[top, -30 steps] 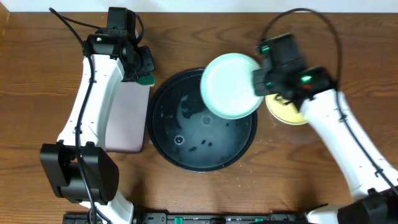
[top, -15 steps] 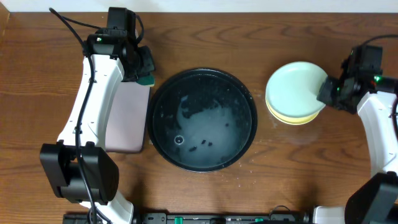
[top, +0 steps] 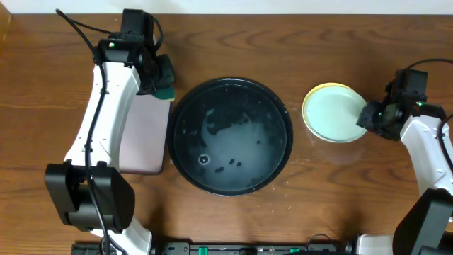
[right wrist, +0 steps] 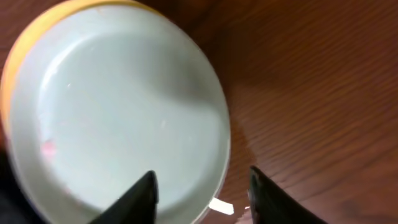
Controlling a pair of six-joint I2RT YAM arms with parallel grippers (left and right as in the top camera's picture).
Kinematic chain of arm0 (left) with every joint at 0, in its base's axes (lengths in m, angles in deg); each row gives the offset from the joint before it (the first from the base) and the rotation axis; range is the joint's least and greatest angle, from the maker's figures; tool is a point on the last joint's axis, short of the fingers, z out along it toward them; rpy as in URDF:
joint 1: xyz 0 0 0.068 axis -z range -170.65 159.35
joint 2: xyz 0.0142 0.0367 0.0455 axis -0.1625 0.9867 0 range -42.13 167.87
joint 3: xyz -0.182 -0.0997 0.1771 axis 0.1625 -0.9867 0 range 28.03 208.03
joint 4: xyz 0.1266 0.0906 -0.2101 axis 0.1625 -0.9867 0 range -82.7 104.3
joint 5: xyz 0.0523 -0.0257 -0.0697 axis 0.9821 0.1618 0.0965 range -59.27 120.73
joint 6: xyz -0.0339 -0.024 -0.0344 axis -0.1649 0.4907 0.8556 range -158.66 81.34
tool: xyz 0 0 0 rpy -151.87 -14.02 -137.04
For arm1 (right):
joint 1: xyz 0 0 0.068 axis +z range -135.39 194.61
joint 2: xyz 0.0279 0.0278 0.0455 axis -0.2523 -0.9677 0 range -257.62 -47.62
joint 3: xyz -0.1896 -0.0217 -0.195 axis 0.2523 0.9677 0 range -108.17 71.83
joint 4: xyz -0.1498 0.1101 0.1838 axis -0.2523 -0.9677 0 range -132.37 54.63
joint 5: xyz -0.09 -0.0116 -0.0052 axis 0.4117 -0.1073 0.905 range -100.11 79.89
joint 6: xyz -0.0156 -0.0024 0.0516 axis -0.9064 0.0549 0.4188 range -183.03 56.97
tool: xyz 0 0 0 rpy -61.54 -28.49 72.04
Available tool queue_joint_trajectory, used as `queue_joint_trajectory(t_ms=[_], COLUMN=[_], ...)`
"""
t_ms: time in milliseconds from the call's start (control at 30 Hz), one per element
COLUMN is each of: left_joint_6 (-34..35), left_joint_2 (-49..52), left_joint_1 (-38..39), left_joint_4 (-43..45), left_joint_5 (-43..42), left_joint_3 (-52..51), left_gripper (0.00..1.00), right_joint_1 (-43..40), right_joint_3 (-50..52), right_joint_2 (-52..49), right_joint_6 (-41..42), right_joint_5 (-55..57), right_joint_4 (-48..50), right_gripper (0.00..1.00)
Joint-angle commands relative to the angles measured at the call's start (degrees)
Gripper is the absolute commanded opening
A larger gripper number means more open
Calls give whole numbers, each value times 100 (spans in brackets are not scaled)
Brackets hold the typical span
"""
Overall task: Clean dirty plates on tray and stack at the side
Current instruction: 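Carry the green plate with the right gripper onto the plate stack, then lower the sponge into the soapy dish and open the left gripper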
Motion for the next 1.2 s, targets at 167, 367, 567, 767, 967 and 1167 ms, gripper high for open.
queue_joint_trajectory(t_ms=[167,367,567,767,967,1167], left_joint_6=[-1001,-1478,-1469,-1464,-1414,-1204], left_joint_2=[-26,-24,-22,-22,-26,-96], left_joint_1=[-870,-1261,-1379,-1379,-1379,-1379], left_joint_4=[-807,-846,-197,734,944,492], left_joint_5=[76,83,81,79,76,-354], left_joint_3=[-26,-282,-1174,-2175,-2356,-1814], left_gripper=[8,8,8,23,41,49], right_joint_1=[483,1329,1939,2109,2109,2111], right_joint_3=[-809,-1040,-1040,-1040,-1040,-1051], right_joint_2=[98,98,98,98,98,101], right_joint_6=[-739,-748,-599,-599,-601,-684], right_joint_5=[-1167,-1167,-826,-715,-715,-717], right_joint_4=[-452,-140,61,-31,-111,-109], right_gripper=[75,99,99,99,99,99])
